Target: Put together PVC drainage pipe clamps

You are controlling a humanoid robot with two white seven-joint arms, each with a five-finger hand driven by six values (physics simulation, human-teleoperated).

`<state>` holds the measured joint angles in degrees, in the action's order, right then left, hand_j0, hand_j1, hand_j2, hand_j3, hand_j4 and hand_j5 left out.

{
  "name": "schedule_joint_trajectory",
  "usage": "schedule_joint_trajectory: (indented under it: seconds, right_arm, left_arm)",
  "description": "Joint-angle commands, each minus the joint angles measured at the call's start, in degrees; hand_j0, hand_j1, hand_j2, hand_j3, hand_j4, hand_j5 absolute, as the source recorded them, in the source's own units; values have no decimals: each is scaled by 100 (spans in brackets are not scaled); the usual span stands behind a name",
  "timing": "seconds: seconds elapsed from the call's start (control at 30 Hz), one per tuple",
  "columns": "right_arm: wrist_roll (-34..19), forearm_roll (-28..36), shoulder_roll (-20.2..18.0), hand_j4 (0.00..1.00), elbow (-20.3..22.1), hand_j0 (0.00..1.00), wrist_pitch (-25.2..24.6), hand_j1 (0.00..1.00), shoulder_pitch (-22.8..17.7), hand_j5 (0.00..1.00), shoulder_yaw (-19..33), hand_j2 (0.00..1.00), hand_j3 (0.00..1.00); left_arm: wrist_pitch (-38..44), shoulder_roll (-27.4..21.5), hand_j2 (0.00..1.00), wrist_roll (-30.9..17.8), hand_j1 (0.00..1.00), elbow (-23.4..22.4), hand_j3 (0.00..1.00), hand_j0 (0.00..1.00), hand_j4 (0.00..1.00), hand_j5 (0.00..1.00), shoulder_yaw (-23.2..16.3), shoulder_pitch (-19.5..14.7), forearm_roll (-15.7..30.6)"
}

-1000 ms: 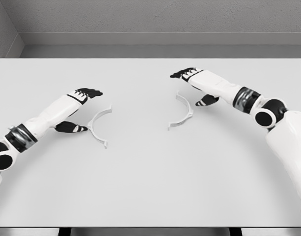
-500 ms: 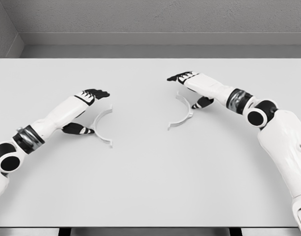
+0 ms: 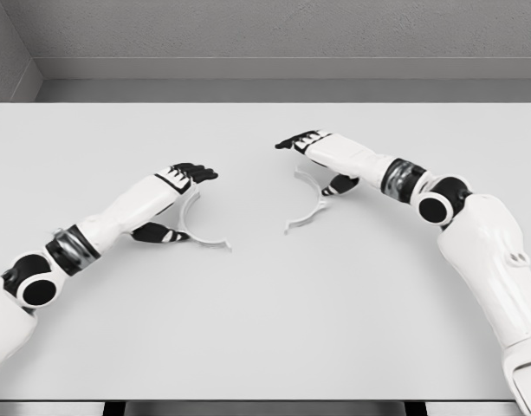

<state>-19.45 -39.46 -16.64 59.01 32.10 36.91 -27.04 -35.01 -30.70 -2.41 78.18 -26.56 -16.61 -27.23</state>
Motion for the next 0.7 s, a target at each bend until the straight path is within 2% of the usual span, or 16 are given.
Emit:
schedule_joint_trajectory:
  seconds: [0.0,0.33,0.47,0.53,0.57,0.6,0.67]
  right_arm:
    - [-6,35,38,100,94,100,-46,100,0,100,-56,100,100]
    - [-6,-9,407,100,94,100,-196,100,158,100,-276,100,100]
    - [3,0,381,100,59,100,-284,100,255,100,-197,100,100]
    - [3,18,310,100,111,100,-275,100,193,100,330,100,100]
    - [3,62,152,100,225,100,-257,100,176,100,515,100,100]
    - [12,70,56,100,532,100,-257,100,88,100,673,100,100]
    - [-15,79,-32,100,1156,100,-248,100,-403,100,1296,100,100]
  left_arm:
    - [1,73,100,4,100,30,100,100,100,100,-15,0,-10]
    - [1,29,100,4,100,74,100,100,100,100,20,0,-1]
    - [1,-190,100,4,100,13,100,100,100,100,55,-18,7]
    - [1,-200,100,4,100,4,100,100,100,100,64,-18,-1]
    - [1,-208,100,4,100,-5,100,100,100,100,64,-35,-1]
    - [1,-208,100,4,100,-5,100,100,100,100,64,-35,-1]
    - [1,-208,100,4,100,-49,100,100,100,100,72,-53,-1]
